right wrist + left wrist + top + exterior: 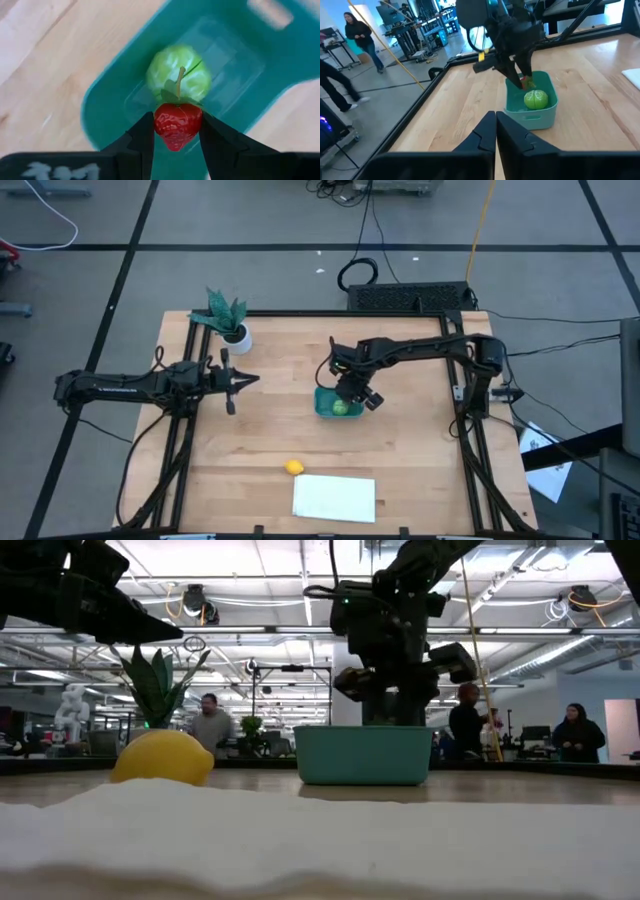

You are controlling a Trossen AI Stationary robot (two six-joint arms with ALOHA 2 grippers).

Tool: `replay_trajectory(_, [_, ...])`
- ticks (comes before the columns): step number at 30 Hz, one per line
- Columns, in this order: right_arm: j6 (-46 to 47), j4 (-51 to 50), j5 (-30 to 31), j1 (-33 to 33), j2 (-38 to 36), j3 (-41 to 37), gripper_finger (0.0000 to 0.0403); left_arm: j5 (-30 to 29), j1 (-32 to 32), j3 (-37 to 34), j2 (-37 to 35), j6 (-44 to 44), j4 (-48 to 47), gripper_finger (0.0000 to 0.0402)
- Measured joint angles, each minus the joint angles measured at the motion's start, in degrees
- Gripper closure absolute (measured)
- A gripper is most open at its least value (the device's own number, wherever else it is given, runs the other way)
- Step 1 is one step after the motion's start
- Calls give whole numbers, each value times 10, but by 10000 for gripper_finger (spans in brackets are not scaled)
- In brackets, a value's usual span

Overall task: Pick and placing Produce into tupperware
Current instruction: Put the red strawberry into the blue bin

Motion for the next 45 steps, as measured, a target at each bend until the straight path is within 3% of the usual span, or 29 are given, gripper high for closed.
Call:
replay_trajectory(6, [22,7,-2,-3,25,0,284,0,0,0,0,0,0,399])
replay_trajectory(16, [37,-3,-2,-3,36,0,284,0,0,0,0,0,0,374])
replay_trajectory(28, [45,-11,-2,-3,36,0,280,0,0,0,0,-2,0,400])
replay_trajectory(38, [57,-3,-2,-3,36,0,272,0,0,0,0,-4,0,374])
replay_trajectory(45, [60,-5,-1,-2,36,0,271,0,0,0,0,-5,0,381])
